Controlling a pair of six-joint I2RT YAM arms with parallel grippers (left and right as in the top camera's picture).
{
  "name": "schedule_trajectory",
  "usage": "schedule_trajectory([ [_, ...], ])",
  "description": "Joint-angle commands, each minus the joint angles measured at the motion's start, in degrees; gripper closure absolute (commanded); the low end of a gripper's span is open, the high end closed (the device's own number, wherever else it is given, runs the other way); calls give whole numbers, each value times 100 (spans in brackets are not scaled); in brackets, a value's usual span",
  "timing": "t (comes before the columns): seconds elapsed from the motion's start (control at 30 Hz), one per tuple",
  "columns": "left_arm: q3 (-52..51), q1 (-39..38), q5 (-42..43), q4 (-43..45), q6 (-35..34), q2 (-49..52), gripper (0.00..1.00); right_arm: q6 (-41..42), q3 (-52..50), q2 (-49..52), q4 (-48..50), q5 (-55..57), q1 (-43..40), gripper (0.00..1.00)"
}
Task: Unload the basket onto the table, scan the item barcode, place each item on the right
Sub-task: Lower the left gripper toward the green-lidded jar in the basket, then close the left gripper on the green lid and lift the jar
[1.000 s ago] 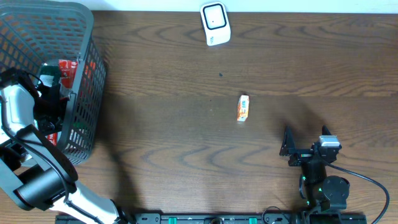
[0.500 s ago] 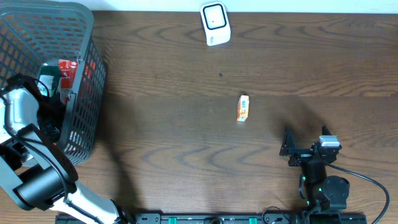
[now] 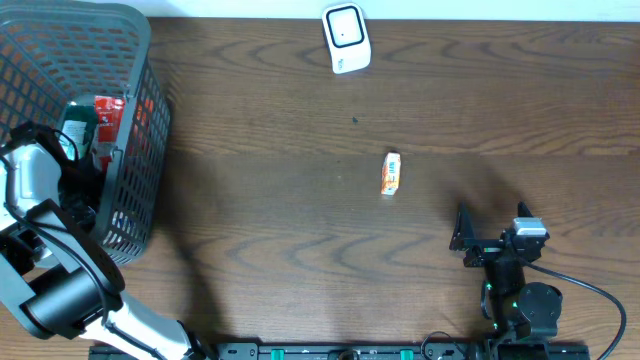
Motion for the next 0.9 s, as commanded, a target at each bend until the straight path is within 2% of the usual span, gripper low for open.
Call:
schedule_trajectory([
  [0.0, 96, 17, -11, -92, -181, -24, 0, 52, -9, -20, -20, -4, -70, 1],
  [0.2, 96, 17, -35, -356, -184, -24, 29, 52, -9, -20, -20, -4, -70, 1],
  [0.4, 146, 17, -57, -328, -190, -24, 44, 52, -9, -20, -20, -4, -70, 1],
  [0.53, 428, 20, -282, -350, -463, -48, 46, 50, -9, -20, -20, -4, -70, 1],
  [0.7, 717, 20, -315, -372, -490, -232, 50, 52, -9, -20, -20, -7, -70, 1],
  [0.87, 730, 17, -315, 0, -588, -444, 50, 52, -9, -20, -20, -7, -70, 1],
])
